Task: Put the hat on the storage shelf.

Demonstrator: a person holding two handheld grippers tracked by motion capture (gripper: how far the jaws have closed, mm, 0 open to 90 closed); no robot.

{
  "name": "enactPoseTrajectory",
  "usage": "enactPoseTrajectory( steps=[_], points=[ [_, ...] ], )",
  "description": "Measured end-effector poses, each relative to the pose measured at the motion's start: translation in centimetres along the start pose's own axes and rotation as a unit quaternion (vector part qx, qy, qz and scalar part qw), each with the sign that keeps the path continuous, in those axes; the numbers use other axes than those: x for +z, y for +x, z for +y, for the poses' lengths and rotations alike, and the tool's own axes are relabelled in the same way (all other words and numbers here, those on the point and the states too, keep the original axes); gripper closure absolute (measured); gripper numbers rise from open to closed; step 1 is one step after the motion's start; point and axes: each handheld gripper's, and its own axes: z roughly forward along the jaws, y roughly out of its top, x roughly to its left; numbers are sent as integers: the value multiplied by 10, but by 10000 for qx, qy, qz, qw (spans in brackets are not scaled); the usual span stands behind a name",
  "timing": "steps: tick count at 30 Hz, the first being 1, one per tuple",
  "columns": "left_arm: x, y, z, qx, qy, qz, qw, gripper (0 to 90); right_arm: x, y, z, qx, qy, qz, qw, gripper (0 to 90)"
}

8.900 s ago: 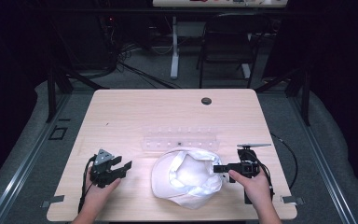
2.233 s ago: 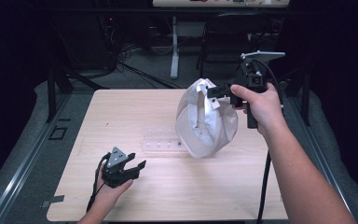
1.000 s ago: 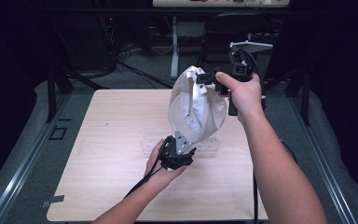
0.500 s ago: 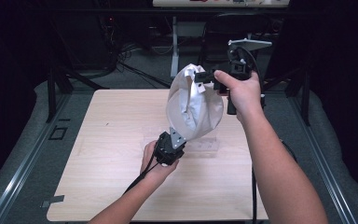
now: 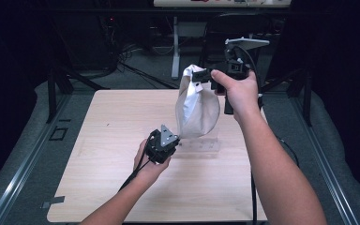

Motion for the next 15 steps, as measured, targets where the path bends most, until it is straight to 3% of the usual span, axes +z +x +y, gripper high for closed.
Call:
enactPoseTrajectory(
  steps=[5,15],
  points=[
    [2,5,-5,-146,-31,-256,9996,844,6,0,-2,-12,26,-50,10000,823],
    [8,8,-18,-305,41,-516,9982,848,20,-7,-6,42,214,-77,9997,823]
  ],
)
